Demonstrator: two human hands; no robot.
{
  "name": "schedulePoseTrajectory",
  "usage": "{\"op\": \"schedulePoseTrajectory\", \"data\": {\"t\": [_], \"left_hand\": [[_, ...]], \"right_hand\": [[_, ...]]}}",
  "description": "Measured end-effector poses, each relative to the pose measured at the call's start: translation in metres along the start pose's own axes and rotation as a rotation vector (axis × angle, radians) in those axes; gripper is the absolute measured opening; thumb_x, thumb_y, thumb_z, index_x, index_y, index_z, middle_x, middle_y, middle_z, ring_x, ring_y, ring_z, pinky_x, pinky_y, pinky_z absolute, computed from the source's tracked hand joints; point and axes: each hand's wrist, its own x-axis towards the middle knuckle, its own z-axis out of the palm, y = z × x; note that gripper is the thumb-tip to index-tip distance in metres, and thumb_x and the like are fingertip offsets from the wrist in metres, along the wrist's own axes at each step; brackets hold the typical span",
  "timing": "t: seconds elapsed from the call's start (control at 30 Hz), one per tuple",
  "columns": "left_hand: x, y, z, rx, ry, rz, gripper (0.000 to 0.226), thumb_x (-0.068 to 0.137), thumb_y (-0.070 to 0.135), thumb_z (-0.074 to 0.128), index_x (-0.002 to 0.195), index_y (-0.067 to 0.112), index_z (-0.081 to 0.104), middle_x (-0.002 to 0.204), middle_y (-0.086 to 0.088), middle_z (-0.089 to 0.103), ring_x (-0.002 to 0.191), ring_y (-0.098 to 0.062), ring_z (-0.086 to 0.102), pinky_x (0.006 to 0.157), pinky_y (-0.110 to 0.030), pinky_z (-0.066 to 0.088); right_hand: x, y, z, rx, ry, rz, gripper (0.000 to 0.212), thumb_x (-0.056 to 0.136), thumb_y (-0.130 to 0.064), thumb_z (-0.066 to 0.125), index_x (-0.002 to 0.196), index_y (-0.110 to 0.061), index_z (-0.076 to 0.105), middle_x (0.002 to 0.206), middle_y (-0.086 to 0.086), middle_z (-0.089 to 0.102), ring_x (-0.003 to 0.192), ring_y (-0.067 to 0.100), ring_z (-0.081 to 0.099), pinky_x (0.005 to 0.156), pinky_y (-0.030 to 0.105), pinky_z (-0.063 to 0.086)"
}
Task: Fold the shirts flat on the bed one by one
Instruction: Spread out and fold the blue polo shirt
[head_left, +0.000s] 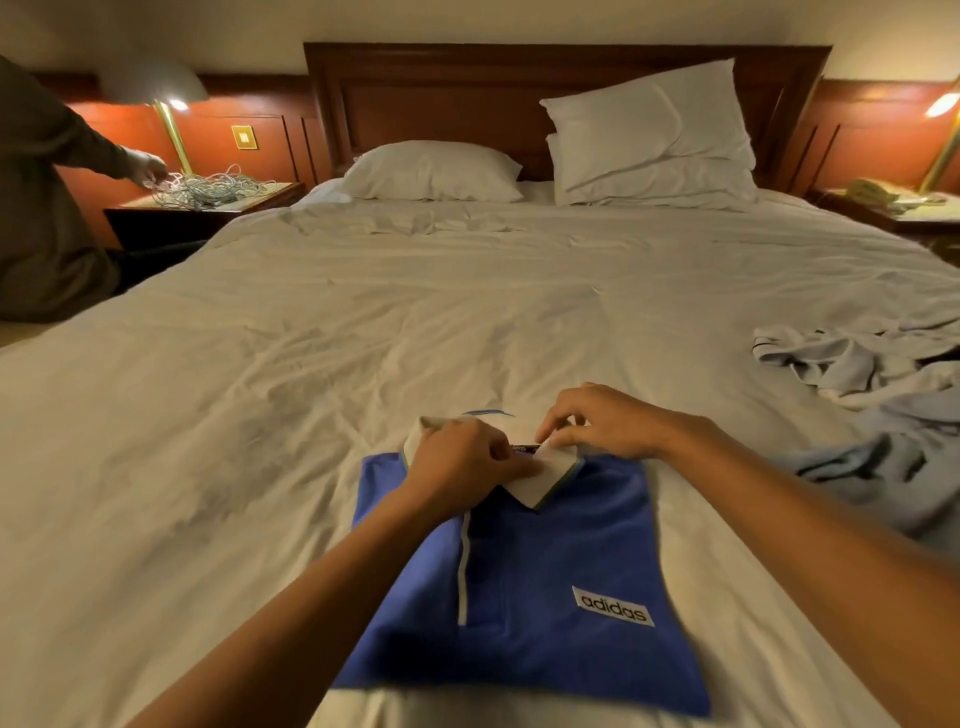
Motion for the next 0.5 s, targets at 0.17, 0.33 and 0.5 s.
{"op": "schedulePoseTrajectory", "data": {"t": [0.17,0.33,0.5], "left_hand": [[-0.015,-0.007,-0.004,-0.03,0.06,0.059,0.027,0.08,0.053,0.075,0.074,0.027,0.069,0.068,0.009,0.065,0.068,-0.009,0.059,0.074,-0.035,0.048],[-0.009,-0.025,-0.017,-0.17,0.215,0.065,0.026,0.086,0.055,0.066,0.082,0.029,0.068,0.087,0.013,0.061,0.079,-0.009,0.057,0.074,-0.031,0.046],[0.024,-0.061,-0.03,-0.075,0.148,-0.119,0.03,0.092,0.038,0.068,0.117,0.022,0.068,0.112,0.0,0.064,0.102,-0.022,0.061,0.089,-0.035,0.05]], "right_hand": [[0.0,0.015,0.014,0.315,0.169,0.03,0.006,0.088,-0.026,0.075,0.083,-0.03,0.075,0.087,-0.01,0.073,0.084,0.003,0.064,0.073,0.014,0.048],[0.011,0.017,0.031,0.394,0.422,0.092,0.012,0.087,-0.042,0.072,0.079,-0.034,0.072,0.085,-0.014,0.068,0.074,0.002,0.059,0.067,0.013,0.045],[0.028,0.007,0.041,0.264,0.401,0.245,0.036,0.08,-0.045,0.078,0.11,-0.026,0.071,0.102,-0.009,0.066,0.089,0.006,0.061,0.083,0.026,0.048]]}}
